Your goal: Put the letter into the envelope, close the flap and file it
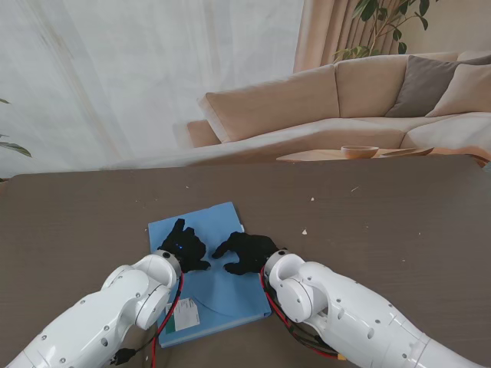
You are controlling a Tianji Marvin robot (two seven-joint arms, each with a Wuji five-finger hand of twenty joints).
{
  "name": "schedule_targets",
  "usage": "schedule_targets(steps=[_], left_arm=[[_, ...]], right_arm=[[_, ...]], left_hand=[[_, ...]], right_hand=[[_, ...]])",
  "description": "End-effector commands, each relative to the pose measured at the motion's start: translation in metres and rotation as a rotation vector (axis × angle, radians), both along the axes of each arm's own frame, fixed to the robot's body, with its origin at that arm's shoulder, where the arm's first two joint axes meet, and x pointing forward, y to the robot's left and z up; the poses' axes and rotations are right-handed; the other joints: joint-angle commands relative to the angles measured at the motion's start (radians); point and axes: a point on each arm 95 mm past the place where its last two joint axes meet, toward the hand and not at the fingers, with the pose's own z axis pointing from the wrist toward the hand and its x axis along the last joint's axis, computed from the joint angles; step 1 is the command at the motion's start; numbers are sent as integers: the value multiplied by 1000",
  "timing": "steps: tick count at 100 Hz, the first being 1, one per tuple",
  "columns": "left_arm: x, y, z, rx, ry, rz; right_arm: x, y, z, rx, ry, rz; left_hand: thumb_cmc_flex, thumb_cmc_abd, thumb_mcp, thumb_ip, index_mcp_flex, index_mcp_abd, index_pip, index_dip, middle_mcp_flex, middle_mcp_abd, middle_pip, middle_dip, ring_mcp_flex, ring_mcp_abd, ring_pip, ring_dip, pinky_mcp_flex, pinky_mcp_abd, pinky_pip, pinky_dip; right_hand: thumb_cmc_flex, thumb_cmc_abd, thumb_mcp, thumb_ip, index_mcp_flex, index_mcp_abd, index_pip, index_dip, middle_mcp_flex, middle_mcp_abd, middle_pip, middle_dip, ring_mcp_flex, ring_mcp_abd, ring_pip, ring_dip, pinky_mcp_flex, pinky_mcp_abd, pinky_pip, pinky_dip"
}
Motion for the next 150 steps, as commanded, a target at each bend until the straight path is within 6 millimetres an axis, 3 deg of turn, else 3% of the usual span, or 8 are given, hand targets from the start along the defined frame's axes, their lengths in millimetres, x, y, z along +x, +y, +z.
schedule_targets(steps=[1, 29, 36, 77, 96, 115, 128, 150], left_arm=[[-8, -5, -9, 2, 43, -4], [-9, -5, -10, -12, 74, 8], [-9, -5, -10, -12, 85, 11], [-12, -4, -10, -26, 113, 9], [-17, -3, -9, -38, 121, -1], [-25, -2, -9, -32, 122, -13], [-31, -1, -11, -21, 123, -16], [-42, 0, -13, 11, 121, -34]], right_arm=[[-7, 1, -10, -16, 35, 8], [-7, 2, -10, -15, 35, 9], [-7, 2, -10, -15, 34, 8], [-6, 2, -10, -16, 35, 7], [-5, 2, -10, -19, 40, 5], [-4, 3, -9, -19, 42, 5], [-4, 4, -9, -19, 42, 6], [-3, 5, -8, -19, 43, 5]], left_hand=[[26, -12, -14, -8, -104, -198, -205, -89, 2, -29, -60, -42, -12, 18, -25, -25, -10, 23, 4, 27], [-1, 8, -13, -3, -27, -146, -123, -5, -152, 9, -218, -205, -90, 16, -185, -140, -32, 11, -5, 21], [-8, 12, -12, -1, -22, -137, -115, 16, -249, -1, -190, -177, -141, -6, -187, -125, -48, -3, -8, 19], [-3, 9, -10, 2, -19, -138, -117, 31, -407, -47, -120, -68, -206, -45, -210, -99, -64, -30, -23, -1], [1, 10, -8, 3, -12, -130, -127, 16, -405, -49, -102, -44, -206, -48, -208, -90, -61, -32, -29, -18], [11, 13, -8, 4, 2, -103, -154, -28, -273, -22, 138, 180, -158, -27, -141, -37, -63, -22, -9, -7], [15, 1, -8, 3, -3, -102, -172, -53, -185, -16, 122, 166, -113, -9, -110, -33, -49, -4, 2, 10], [20, -68, -3, 13, -75, -132, -198, -57, -246, -26, 124, 173, -127, -10, -103, -35, -54, 5, -4, 13]], right_hand=[[3, -6, 8, 30, 7, -10, 3, -17, 61, 98, -6, -19, -5, -97, -13, 12, 1, -43, 42, -10], [2, -6, 8, 31, 8, -9, 4, -16, 63, 97, -6, -19, -4, -98, -12, 12, 1, -43, 42, -10], [2, -6, 8, 32, 8, -10, 4, -16, 63, 97, -5, -19, -5, -97, -13, 12, 1, -43, 43, -10], [2, -7, 9, 32, 7, -10, 3, -17, 62, 97, -6, -20, -4, -97, -13, 12, 1, -43, 43, -10], [1, -5, 8, 32, 3, -9, 1, -17, 63, 95, -6, -20, -3, -98, -12, 13, 1, -42, 44, -9], [2, -5, 7, 32, 3, -10, 0, -18, 61, 96, -7, -20, -3, -97, -12, 13, 3, -43, 45, -9], [2, -5, 7, 32, 2, -10, -2, -19, 62, 97, -6, -20, -3, -96, -12, 13, 4, -43, 45, -9], [4, -5, 6, 33, 0, -7, -6, -22, 62, 98, -7, -21, -4, -95, -12, 13, 5, -42, 46, -9]])
